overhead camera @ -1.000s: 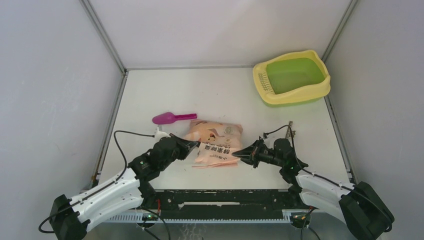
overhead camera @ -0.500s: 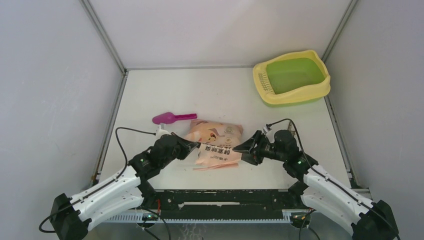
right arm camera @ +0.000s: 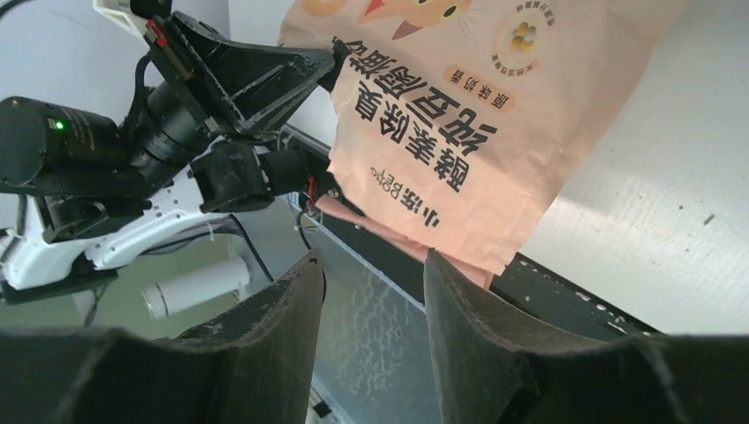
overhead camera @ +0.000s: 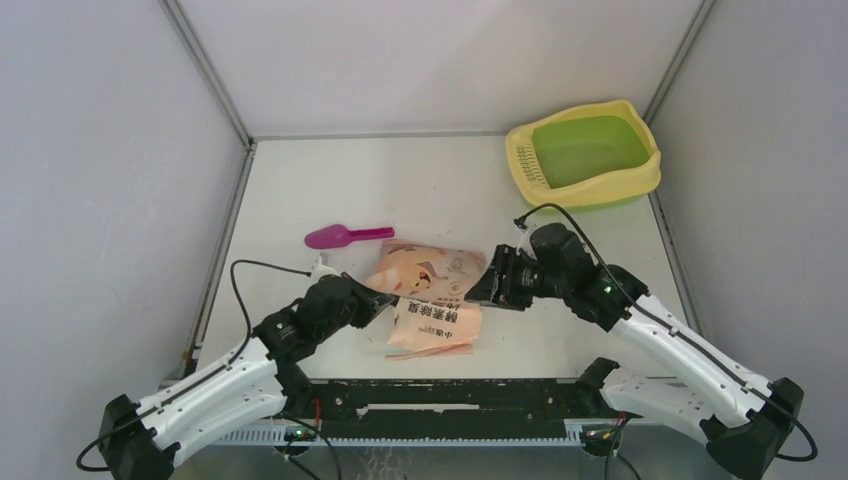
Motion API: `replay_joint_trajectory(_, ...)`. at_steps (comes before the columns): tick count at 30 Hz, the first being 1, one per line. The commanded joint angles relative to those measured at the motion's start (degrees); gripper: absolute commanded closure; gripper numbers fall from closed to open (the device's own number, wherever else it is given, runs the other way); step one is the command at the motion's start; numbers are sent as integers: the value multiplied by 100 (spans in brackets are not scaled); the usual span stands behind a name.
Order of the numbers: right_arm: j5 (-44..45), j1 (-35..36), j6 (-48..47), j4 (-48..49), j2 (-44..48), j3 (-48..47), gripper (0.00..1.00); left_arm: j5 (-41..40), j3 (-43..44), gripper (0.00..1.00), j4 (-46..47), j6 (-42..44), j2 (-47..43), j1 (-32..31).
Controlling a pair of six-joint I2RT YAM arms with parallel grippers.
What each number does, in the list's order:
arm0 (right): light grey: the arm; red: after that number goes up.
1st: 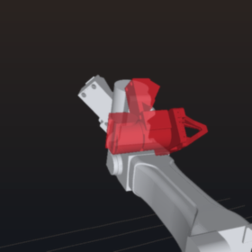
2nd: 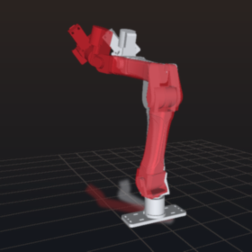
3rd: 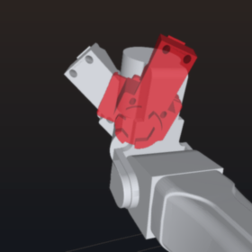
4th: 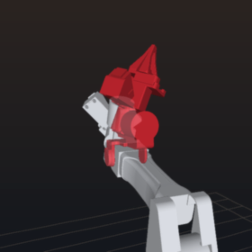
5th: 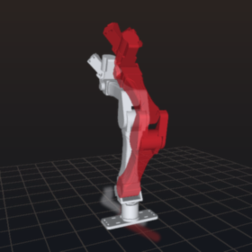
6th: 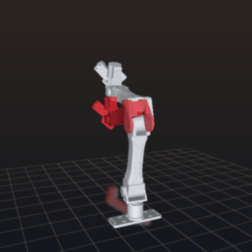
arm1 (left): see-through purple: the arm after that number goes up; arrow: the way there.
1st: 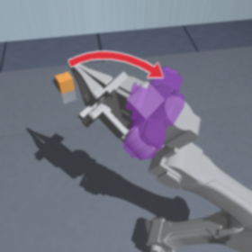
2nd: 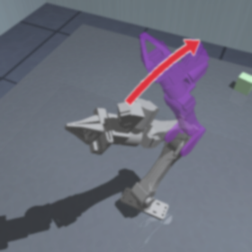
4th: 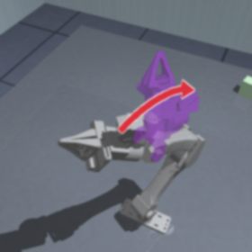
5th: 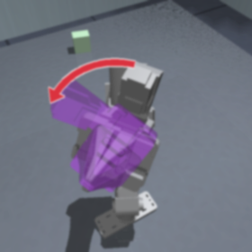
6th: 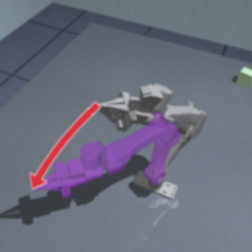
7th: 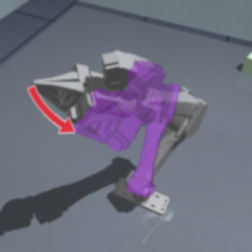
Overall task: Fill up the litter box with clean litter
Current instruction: Open the cat litter bag at the center of the board.
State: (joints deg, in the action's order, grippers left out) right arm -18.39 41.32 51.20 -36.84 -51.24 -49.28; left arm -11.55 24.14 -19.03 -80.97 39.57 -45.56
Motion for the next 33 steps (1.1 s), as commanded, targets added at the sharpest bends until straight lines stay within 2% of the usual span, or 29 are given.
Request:
replay_joint_trajectory(1, 258, 139, -632, -557, -282, -502, 47, 124, -180, 100, 91, 141, -31, 3)
replay_joint_trajectory(9, 578, 238, -1024, -202, -1576, -1087, 51, 70, -185, 100, -20, 167, -157, 4)
replay_joint_trajectory(21, 1181, 1340, -1378, -83, -3850, -1418, 63, 96, -217, 100, -167, 187, -326, 10)
replay_joint_trajectory(25, 1413, 1598, -1402, -220, -4126, -1418, 64, 121, -249, 100, -153, 189, -330, 9)
replay_joint_trajectory(33, 1417, 1539, -1390, -231, -3941, -1418, 64, 73, -473, 100, 24, 98, -368, 9)
